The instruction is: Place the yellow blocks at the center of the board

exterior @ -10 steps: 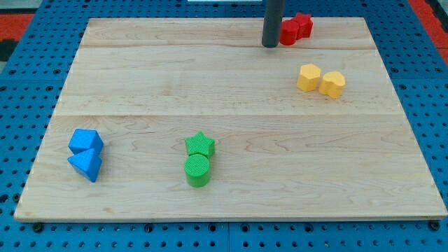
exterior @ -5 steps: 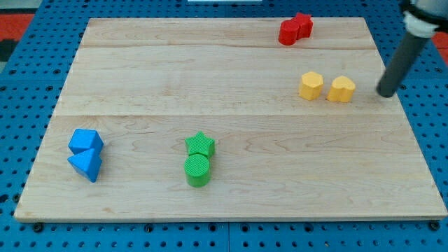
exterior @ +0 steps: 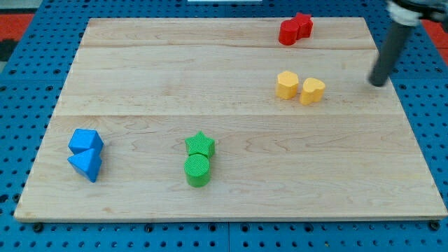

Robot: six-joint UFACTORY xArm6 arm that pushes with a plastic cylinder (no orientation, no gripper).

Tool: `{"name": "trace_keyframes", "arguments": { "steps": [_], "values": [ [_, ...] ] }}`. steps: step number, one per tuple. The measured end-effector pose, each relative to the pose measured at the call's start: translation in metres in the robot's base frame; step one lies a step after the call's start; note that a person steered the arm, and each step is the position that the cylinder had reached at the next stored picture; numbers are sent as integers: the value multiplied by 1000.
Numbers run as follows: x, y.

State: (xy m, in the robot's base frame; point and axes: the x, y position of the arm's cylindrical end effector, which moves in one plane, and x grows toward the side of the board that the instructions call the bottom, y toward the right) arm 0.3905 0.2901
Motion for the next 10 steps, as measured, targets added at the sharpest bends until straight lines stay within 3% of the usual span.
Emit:
{"name": "trace_keyframes", "arguments": {
  "steps": [1,3,4,5,6,7,9,10],
  "values": [
    [25,-58],
    [27,-182],
    [17,-184],
    [32,-144],
    [6,-105],
    [-34,-132],
    [-28,-160],
    [3,-203]
  ]
}}
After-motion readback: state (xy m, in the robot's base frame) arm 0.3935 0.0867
